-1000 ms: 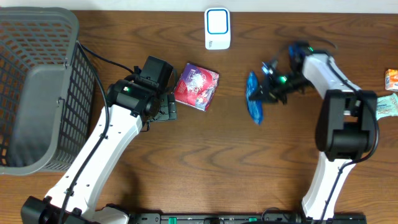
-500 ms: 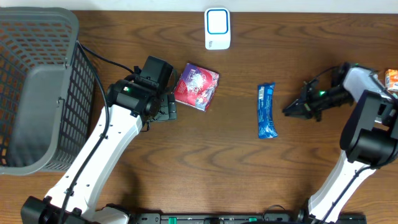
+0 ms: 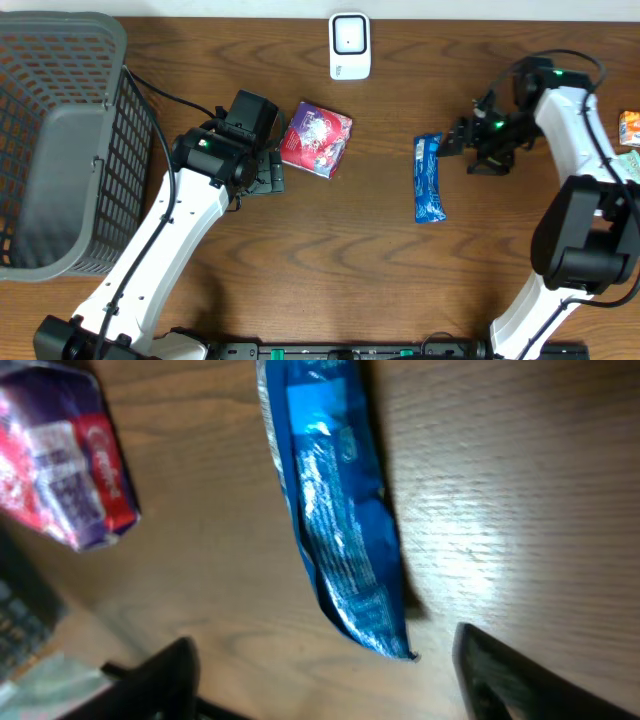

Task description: Scan the item barcode

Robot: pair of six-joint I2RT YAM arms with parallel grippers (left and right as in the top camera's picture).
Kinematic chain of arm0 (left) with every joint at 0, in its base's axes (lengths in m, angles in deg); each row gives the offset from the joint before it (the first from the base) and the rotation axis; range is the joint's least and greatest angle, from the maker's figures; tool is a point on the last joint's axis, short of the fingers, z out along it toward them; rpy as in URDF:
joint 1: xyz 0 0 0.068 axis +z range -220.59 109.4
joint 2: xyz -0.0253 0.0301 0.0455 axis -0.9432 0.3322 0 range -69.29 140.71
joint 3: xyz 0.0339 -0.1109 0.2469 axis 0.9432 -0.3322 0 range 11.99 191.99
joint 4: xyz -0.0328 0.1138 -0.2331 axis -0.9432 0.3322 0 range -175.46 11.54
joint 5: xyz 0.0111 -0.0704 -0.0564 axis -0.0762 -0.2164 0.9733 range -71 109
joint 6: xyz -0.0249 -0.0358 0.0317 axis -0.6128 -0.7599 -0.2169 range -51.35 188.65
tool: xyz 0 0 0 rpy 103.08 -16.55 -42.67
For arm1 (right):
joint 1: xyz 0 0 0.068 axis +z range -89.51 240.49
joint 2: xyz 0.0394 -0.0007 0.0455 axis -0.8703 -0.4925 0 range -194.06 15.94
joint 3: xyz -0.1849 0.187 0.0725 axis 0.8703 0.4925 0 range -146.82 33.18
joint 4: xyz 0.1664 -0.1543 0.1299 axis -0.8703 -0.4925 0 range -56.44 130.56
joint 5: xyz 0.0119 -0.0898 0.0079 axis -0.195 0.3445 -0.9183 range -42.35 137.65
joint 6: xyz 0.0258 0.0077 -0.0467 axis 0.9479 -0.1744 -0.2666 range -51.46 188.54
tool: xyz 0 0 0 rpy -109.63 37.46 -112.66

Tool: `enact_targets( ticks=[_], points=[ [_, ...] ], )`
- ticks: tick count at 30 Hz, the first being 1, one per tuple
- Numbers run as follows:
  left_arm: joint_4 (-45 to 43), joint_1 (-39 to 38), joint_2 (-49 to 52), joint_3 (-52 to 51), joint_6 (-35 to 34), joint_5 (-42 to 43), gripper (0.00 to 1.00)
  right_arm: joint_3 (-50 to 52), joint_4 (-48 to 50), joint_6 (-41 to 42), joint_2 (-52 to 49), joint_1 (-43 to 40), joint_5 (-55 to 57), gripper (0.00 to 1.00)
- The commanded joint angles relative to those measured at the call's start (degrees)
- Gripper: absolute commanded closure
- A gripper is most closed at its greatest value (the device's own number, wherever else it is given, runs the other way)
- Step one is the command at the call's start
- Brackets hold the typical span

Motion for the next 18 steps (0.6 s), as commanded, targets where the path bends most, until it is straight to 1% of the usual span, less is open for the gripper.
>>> enact_targets(
  ticks=[1,5,9,10,12,13,14,15,18],
  points=[
    [0.31,-0.15,0.13,0.11,-0.33,-0.68,0.02,2.67,0.94,0.59,-0.33,2.78,4.74,0.01],
    [0.31,-0.15,0.13,0.11,-0.33,-0.68,0.02,7.34,4.74,4.44,-0.33,5.05,8.39,0.01],
    [0.31,-0.15,0.13,0.11,-0.33,-0.7,0.02,13.29,12.81,7.72,-0.33,5.44,9.07,0.02],
    [0.31,-0.15,0.13,0.11,-0.33,-0.7,0.02,14.49,14.6,8.24,-0.33,5.46,9.05,0.05],
    [0.31,-0.15,0.13,0.11,-0.33,-0.68,0.02,16.94,18.82,8.41,-0.33,5.46,8.13,0.18],
    [0.31,-0.15,0.13,0.11,-0.33,-0.7,0.02,18.03,20.9,8.41,-0.33,5.49,7.37,0.25],
    [0.31,-0.15,0.13,0.11,-0.33,-0.68,0.02,19.17,23.08,8.39,-0.33,5.49,6.08,0.3],
    [0.31,-0.15,0.13,0.11,-0.33,-0.68,0.02,19.87,24.41,8.37,-0.33,5.49,4.9,0.34],
    [0.31,-0.15,0.13,0.11,-0.33,-0.7,0.02,21.62,27.58,8.39,-0.33,5.51,1.51,0.42]
  ],
)
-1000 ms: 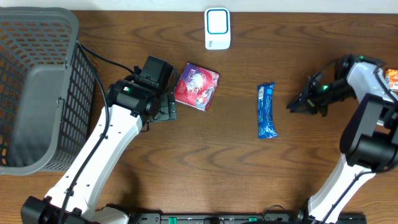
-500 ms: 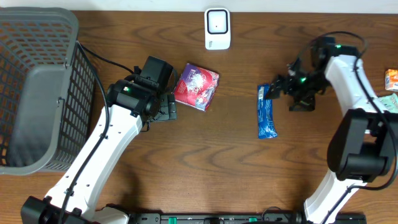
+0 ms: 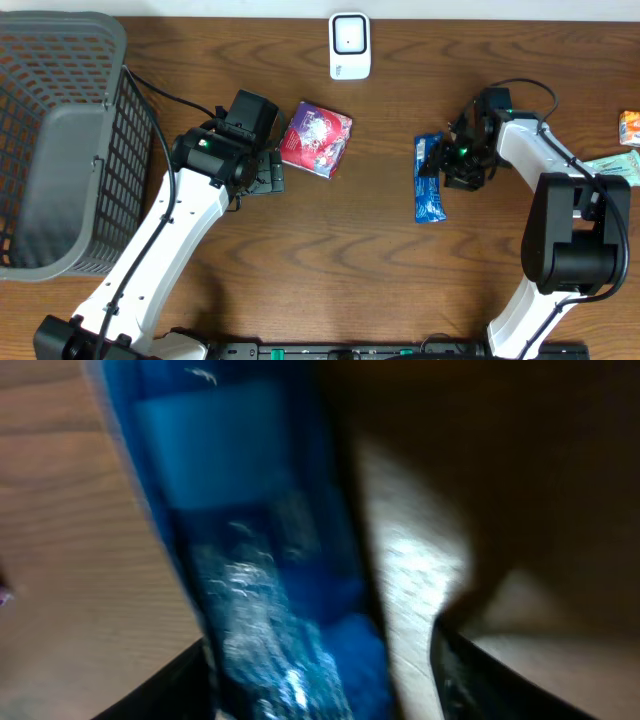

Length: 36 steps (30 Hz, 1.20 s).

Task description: Scan the item barcode

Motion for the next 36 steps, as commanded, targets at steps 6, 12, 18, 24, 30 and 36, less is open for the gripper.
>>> enact_targets(
  ticks=[6,12,18,24,30,36],
  points=[
    [0.35,-0.15,0.13,0.11,-0.33,-0.68,0.02,3.39,3.08,1.77,-1.2,1.09,-4.2,0.99],
    [0.35,-0.15,0.13,0.11,-0.33,-0.7,0.02,-2.25,-0.92,6.19,-0.63,0.98,0.81,0.99],
    [0.35,-0.15,0.13,0.11,-0.33,-0.7,0.02,-13.55,-11.08,10.51,1.14,4.5,21.27,0.99],
    [0.35,-0.15,0.13,0.11,-0.33,-0.7,0.02,-14.27,-13.4,20.85,0.31,13.94,54.66,0.99],
    [0.35,-0.15,0.13,0.11,-0.33,-0.68,0.02,-12.41,-11.87,26.43,-5.79,21.9,64.41,0.99],
    [0.35,-0.15,0.13,0.11,-0.33,-0.7,0.02,-12.46,-11.32,26.4,-10.64,29.07,59.63,0.73]
  ],
)
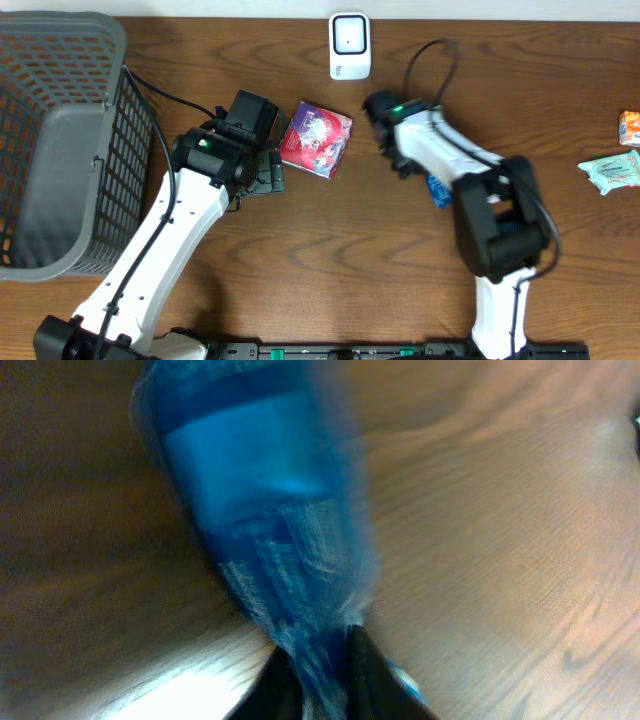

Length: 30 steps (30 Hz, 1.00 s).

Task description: Scan the item barcode

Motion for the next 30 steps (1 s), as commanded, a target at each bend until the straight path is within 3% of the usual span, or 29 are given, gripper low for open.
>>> enact_targets(
  ticks=[1,3,7,8,12,17,20,24,28,30],
  points=[
    [0.33,-0.15,0.15,0.11,-0.33,-0.7,0.02,0.44,-0.17,1.95,-0.68,3.82,1.25,0.63],
    [0.33,-0.15,0.15,0.11,-0.33,-0.68,0.02,-0.96,-2.01,1.97,-0.09,5.51,0.44,0.52],
    [0.33,-0.15,0.15,0.11,-0.33,-0.68,0.02,-8.7,-8.26,1.97,0.81,6.56,-0.85,0.07],
    [0.33,-0.15,0.15,0.11,-0.33,-0.7,0.02,-11.45,-10.29,1.97,0.92,6.14,-0.85,0.01],
    [0.33,-0.15,0.15,0.11,-0.33,-0.68,0.02,-23.28,-17.62,-0.55,1.03,2.27,-3.1,0.01],
    [0.33,-0.15,0.15,0.11,-0.33,-0.68,0.02,-30.27,-19.85,-12.63,1.01,-4.74,-16.06,0.01],
    [0.33,-0.15,0.15,0.11,-0.33,-0.7,0.02,-29.7,-20.28,-22.29,0.96,-10.29,-29.7,0.09],
    [0.33,-0.15,0.15,0.11,-0.33,-0.68,0.02,-26.05,-19.5,-33.03,0.96,-17.86,-46.27,0.11],
    [0.33,-0.15,0.15,0.11,-0.33,-0.68,0.02,-19.96,-17.84,-40.48,0.96,-22.86,-62.66,0.04],
    [0.33,-0.15,0.15,0.11,-0.33,-0.7,0.02,-15.5,-16.79,-44.54,0.96,-24.65,-68.67,0.05]
  ],
)
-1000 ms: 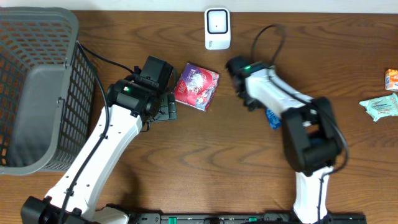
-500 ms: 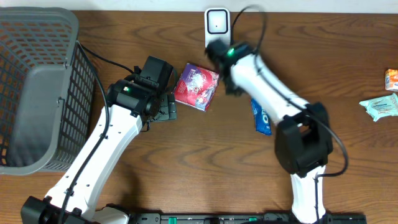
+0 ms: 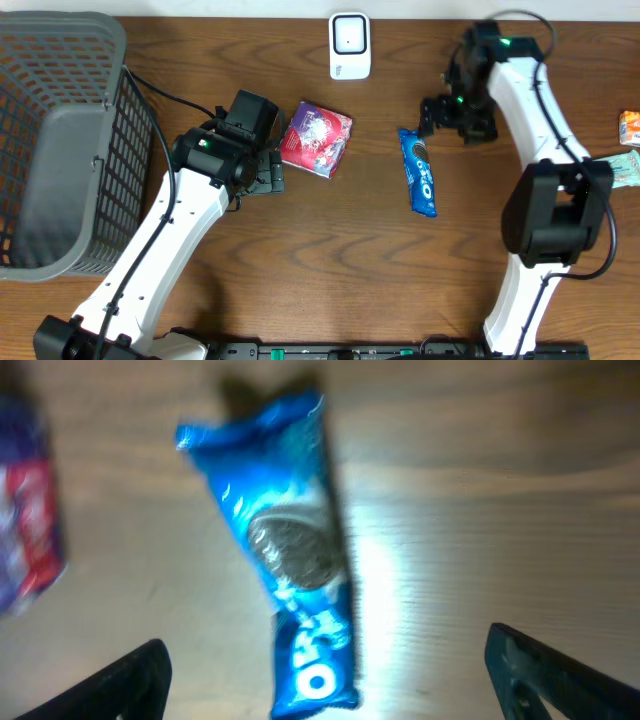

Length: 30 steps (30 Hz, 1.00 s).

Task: Scan the item barcode
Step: 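Grasp the blue Oreo pack with the right gripper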

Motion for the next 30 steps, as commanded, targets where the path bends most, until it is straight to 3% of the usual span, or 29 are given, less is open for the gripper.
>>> enact_targets(
  ticks=[1,10,12,17,18,24,30],
  points=[
    [0.37,-0.15,0.13,0.11,-0.33,-0.7,0.02,6.56,1.66,-10.69,0.55,-1.88,-17.73,0.09],
    [0.35,-0.15,0.13,0.11,-0.33,-0.68,0.02,25.14,20.81,-5.92,0.55,-4.0,-20.72,0.29],
    [0.35,-0.15,0.13,0.11,-0.33,-0.68,0.02,27.63,24.26,-4.59,0.55,-3.98,-22.38,0.43],
    [0.35,-0.15,0.13,0.11,-0.33,-0.68,0.02,30.34,28.15,0.0,0.55,-2.64,-22.8,0.95],
    [0.35,-0.15,0.13,0.11,-0.33,-0.7,0.02,30.34,28.5,0.44,0.55,-1.99,-22.71,0.99],
    [0.35,-0.15,0.13,0.11,-0.33,-0.68,0.02,28.52,33.29,8.28,0.59,2.08,-22.6,0.99],
    [0.37,-0.15,0.13,0.11,-0.33,-0.7,0.02,15.87,33.4,16.0,0.59,5.18,-22.58,0.99]
  ],
)
